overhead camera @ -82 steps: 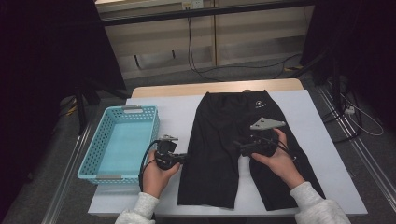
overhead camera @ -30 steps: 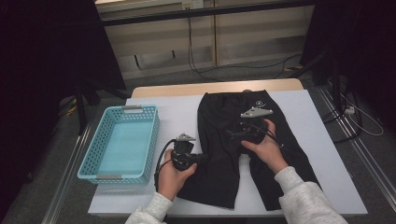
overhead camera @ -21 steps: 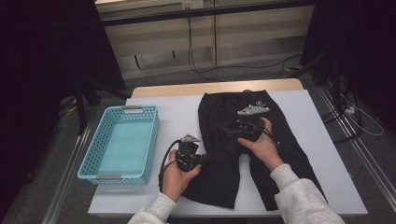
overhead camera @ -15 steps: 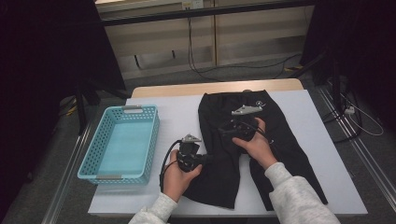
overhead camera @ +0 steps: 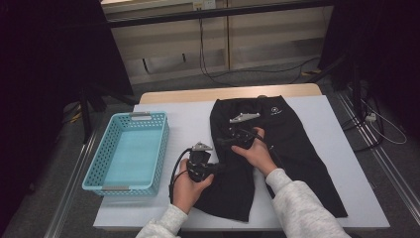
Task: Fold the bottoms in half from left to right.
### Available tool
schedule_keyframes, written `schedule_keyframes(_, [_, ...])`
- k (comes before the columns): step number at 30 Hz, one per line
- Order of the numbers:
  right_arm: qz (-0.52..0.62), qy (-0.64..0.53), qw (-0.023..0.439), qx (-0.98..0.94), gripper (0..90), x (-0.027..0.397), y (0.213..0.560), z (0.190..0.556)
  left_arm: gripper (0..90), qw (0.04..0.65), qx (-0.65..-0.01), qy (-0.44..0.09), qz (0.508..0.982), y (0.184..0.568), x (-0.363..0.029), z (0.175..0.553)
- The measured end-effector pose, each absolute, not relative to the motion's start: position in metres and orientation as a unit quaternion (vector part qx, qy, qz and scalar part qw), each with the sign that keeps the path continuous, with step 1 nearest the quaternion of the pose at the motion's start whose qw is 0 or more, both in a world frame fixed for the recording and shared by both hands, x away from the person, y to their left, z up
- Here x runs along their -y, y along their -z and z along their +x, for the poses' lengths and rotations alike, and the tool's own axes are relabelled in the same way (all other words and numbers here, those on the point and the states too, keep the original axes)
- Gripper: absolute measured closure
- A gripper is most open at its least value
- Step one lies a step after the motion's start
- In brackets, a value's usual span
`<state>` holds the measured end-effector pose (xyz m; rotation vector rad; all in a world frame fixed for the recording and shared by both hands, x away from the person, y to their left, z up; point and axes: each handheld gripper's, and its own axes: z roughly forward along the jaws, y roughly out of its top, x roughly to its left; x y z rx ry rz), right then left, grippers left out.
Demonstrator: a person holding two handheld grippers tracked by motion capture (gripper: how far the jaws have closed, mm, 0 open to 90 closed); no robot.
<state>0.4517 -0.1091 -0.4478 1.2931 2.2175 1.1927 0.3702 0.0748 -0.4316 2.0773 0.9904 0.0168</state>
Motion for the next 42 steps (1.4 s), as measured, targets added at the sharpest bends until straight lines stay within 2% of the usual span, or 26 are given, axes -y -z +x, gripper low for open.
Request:
schedule_keyframes(3, [0.443,-0.417,0.155,-0.778,29.1,0.103,0.452,0.453,88.8,0.404,-0.392,-0.001,0.826,0.433,-0.075,0.370])
schedule_keyframes(5, [0.437,-0.412,0.150,-0.785,41.4,0.100,0.455,0.454,88.8,0.407,-0.394,-0.004,0.825,0.434,-0.074,0.370])
schedule_keyframes(9, [0.439,-0.407,0.136,-0.790,51.0,0.099,0.462,0.459,88.8,0.409,-0.394,-0.005,0.823,0.432,-0.076,0.371])
schedule_keyframes(10, [0.439,-0.415,0.124,-0.787,52.1,0.099,0.462,0.459,88.8,0.413,-0.396,-0.007,0.820,0.432,-0.076,0.371])
schedule_keyframes(13, [0.440,-0.412,0.130,-0.787,51.2,0.096,0.461,0.461,88.8,0.413,-0.394,-0.006,0.821,0.431,-0.076,0.371])
schedule_keyframes(16, [0.436,-0.409,0.125,-0.792,55.9,0.091,0.461,0.464,88.8,0.414,-0.398,-0.006,0.819,0.432,-0.077,0.371])
schedule_keyframes(21, [0.408,-0.391,0.122,-0.816,85.0,0.080,0.463,0.467,88.9,0.417,-0.399,-0.009,0.816,0.432,-0.078,0.372])
schedule_keyframes(22, [0.407,-0.392,0.121,-0.816,87.4,0.081,0.463,0.467,88.8,0.418,-0.400,-0.010,0.816,0.431,-0.078,0.372])
schedule_keyframes(29, [0.415,-0.402,0.130,-0.806,88.7,0.108,0.445,0.463,88.8,0.429,-0.393,-0.020,0.813,0.427,-0.073,0.372])
schedule_keyframes(31, [0.413,-0.396,0.158,-0.805,88.6,0.121,0.436,0.458,88.9,0.433,-0.387,-0.014,0.814,0.426,-0.067,0.372])
schedule_keyframes(35, [0.427,-0.403,0.169,-0.792,88.6,0.155,0.422,0.444,89.0,0.438,-0.372,-0.014,0.818,0.426,-0.052,0.370])
schedule_keyframes(42, [0.448,-0.385,0.165,-0.790,87.7,0.193,0.436,0.425,88.9,0.430,-0.361,-0.001,0.827,0.433,-0.038,0.367])
